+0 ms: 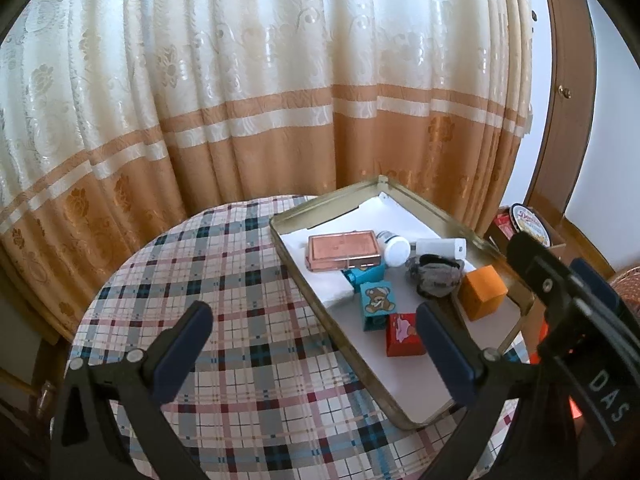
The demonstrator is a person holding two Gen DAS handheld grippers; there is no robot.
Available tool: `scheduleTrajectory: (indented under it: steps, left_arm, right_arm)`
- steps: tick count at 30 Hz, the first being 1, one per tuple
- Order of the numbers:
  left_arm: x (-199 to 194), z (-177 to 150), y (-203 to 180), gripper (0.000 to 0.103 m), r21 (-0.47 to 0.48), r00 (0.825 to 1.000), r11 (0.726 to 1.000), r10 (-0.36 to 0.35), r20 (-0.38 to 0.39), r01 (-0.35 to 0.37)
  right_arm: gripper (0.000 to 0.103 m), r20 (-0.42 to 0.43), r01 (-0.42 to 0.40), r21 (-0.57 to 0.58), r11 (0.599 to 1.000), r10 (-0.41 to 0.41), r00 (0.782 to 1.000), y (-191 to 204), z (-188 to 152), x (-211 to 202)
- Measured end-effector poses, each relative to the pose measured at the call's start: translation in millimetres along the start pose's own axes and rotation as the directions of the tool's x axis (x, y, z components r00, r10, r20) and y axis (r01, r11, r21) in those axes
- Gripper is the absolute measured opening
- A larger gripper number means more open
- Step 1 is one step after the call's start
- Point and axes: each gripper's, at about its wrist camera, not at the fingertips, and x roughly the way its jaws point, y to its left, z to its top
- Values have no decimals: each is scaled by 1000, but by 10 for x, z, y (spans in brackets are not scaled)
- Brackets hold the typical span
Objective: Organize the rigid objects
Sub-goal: 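Withdraw both grippers from the tray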
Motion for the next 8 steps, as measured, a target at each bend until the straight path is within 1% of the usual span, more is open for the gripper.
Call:
scheduleTrajectory:
  steps: [8]
  left_arm:
    - [-19,10,-3,103,-2,1000,1000,7,6,-7]
  right_arm:
    - [87,1,0,-7,1000,0,1000,-29,6,-8]
